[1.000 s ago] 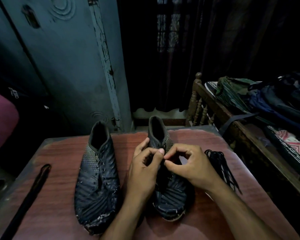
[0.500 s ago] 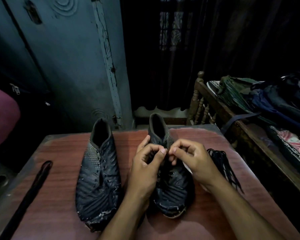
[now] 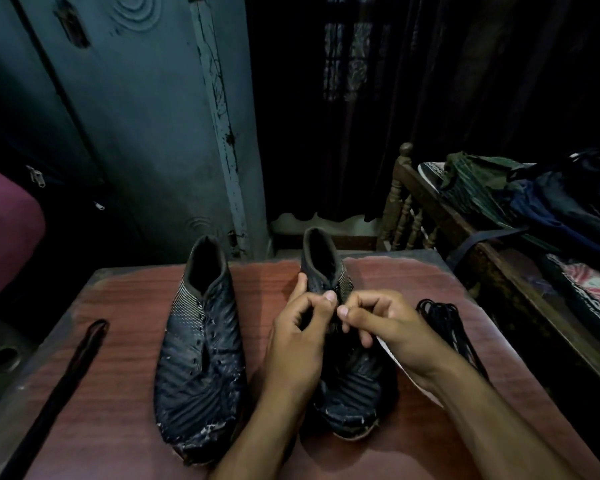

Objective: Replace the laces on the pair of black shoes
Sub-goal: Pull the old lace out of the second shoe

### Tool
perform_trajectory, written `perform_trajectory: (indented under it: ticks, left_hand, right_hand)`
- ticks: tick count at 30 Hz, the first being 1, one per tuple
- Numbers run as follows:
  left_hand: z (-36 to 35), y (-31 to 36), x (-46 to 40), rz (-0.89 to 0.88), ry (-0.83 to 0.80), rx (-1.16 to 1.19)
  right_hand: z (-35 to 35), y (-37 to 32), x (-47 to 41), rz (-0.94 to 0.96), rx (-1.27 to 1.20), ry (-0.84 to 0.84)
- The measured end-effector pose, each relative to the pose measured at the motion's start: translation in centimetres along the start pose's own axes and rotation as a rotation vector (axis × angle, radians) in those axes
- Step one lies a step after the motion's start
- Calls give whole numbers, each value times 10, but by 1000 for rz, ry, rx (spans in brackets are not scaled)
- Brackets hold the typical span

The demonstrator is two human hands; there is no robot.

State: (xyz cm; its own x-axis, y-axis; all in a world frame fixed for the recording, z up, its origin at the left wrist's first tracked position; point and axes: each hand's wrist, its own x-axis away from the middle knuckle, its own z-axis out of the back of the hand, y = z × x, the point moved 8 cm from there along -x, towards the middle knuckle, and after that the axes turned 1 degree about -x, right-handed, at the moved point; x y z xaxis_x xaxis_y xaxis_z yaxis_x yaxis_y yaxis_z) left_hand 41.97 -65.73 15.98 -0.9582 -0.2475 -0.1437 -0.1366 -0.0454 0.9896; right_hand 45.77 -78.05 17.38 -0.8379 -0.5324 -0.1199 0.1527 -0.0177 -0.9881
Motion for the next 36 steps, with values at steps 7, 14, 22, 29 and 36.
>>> perform_trajectory:
  ticks: [7, 14, 22, 29, 36]
  left_hand:
    - [0, -5, 1, 29, -28, 28]
    - [0, 2, 3, -6, -6, 101]
    - [-8, 10, 7, -4, -61, 123]
    - [-3, 6, 6, 25, 4, 95]
    - [-2, -4, 3, 52, -1, 128]
  right_hand:
    - [-9, -2, 3, 24, 87, -100]
    - [5, 4, -2, -39, 39, 177]
    - [8, 6, -3, -13, -41, 190]
    - [-7, -6, 2, 23, 21, -61]
    - [-7, -1, 1, 5, 52, -46]
